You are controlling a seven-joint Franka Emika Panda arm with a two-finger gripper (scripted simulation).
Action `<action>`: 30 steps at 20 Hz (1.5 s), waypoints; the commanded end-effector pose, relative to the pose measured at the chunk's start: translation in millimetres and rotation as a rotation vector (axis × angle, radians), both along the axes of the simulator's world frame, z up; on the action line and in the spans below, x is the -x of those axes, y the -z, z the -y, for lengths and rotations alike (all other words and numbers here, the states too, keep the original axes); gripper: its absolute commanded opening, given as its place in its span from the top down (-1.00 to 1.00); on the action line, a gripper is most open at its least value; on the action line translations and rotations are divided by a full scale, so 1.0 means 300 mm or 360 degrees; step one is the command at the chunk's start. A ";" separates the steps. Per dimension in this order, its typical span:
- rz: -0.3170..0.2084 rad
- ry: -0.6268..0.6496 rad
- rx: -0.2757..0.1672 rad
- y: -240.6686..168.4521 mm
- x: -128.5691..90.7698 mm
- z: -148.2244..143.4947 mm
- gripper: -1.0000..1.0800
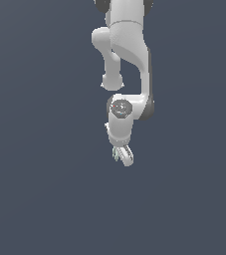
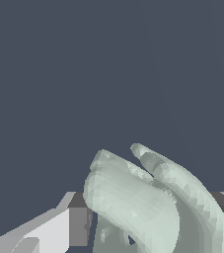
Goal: Pick up the object and move it to a goal position.
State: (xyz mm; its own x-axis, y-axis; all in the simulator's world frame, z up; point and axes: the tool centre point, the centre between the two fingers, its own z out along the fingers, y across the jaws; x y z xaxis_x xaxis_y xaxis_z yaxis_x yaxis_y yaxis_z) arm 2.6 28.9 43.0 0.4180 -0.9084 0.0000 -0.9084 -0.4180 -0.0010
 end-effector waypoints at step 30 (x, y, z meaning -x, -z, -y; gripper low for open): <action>-0.0001 0.0004 0.0003 -0.694 -0.133 0.062 1.00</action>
State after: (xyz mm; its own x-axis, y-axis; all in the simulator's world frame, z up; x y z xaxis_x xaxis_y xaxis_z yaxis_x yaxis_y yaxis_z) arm 39.9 11.9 234.9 0.4158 -0.9095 0.0018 -0.9095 -0.4158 -0.0007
